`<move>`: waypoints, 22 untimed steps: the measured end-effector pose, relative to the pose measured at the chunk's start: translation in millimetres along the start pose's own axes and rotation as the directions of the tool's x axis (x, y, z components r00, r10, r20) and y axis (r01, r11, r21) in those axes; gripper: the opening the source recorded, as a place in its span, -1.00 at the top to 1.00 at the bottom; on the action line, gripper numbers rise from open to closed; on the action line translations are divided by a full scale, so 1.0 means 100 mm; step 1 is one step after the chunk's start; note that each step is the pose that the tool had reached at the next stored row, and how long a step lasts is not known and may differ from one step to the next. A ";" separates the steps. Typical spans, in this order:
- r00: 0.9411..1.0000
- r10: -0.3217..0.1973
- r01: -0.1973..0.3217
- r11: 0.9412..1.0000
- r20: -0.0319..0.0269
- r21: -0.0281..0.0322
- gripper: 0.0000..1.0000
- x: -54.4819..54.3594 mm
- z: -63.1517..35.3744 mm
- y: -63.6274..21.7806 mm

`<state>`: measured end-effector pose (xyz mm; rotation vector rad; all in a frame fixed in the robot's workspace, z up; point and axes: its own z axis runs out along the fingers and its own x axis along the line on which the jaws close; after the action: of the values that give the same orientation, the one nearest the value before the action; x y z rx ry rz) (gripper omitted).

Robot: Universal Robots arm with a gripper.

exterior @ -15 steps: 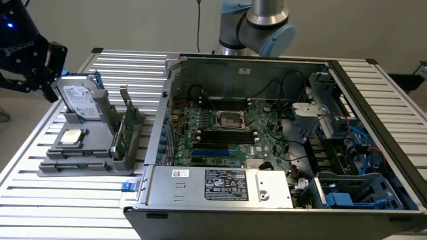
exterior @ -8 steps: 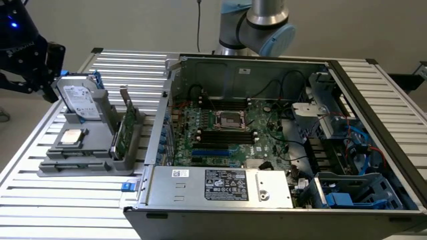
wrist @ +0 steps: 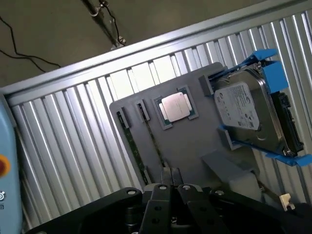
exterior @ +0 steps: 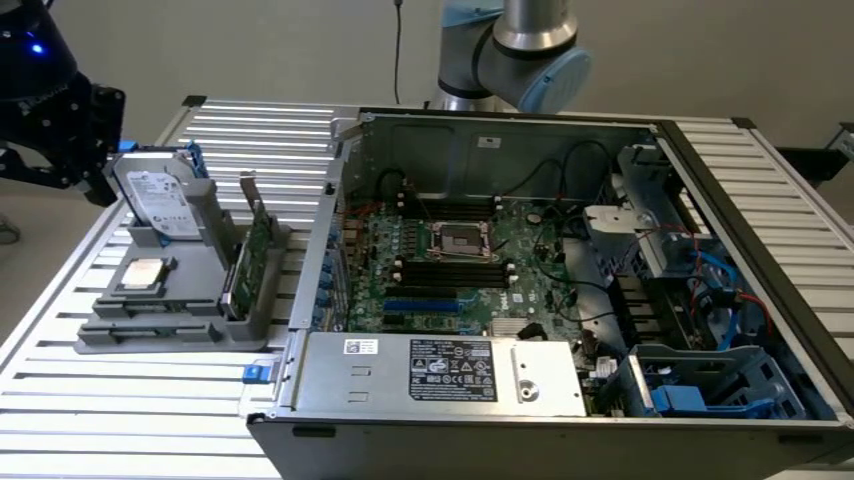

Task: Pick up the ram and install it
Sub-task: 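Pick up the ram and move it above insertion slot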

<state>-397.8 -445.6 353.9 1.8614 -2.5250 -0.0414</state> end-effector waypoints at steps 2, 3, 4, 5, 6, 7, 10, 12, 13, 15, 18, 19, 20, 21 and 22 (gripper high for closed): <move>0.999 -0.036 0.036 0.999 -0.001 0.000 0.79 0.00 0.003 0.000; 0.998 -0.055 0.055 0.998 -0.001 -0.001 0.79 0.00 0.005 0.000; 0.997 -0.073 0.073 0.997 -0.002 -0.001 0.79 0.00 0.006 0.000; 0.996 -0.091 0.091 0.996 -0.002 -0.001 0.79 0.00 0.008 0.000; 0.994 -0.109 0.109 0.994 -0.002 -0.001 0.79 0.00 0.009 0.000; 0.992 -0.126 0.126 0.992 -0.003 -0.002 0.79 0.00 0.010 0.000; 0.983 -0.181 0.181 0.983 -0.004 -0.003 0.79 0.00 0.015 0.000; 0.976 -0.217 0.217 0.976 -0.005 -0.003 0.79 0.00 0.017 -0.001; 0.972 -0.234 0.234 0.972 -0.005 -0.004 0.79 0.00 0.019 -0.001; 0.963 -0.269 0.269 0.963 -0.006 -0.004 0.79 0.00 0.022 0.000; 0.947 -0.321 0.321 0.947 -0.007 -0.005 0.79 0.00 0.023 0.000; 0.941 -0.338 0.338 0.941 -0.007 -0.005 0.79 0.00 0.024 0.000; 0.936 -0.351 0.351 0.936 -0.008 -0.006 0.79 0.00 0.024 0.003; 0.935 -0.355 0.355 0.935 -0.008 -0.006 0.79 0.00 0.024 0.003; 0.935 -0.356 0.356 0.935 -0.008 -0.006 0.79 0.00 0.024 0.003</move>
<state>-398.2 -445.5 351.5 2.2842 -2.1436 -0.0392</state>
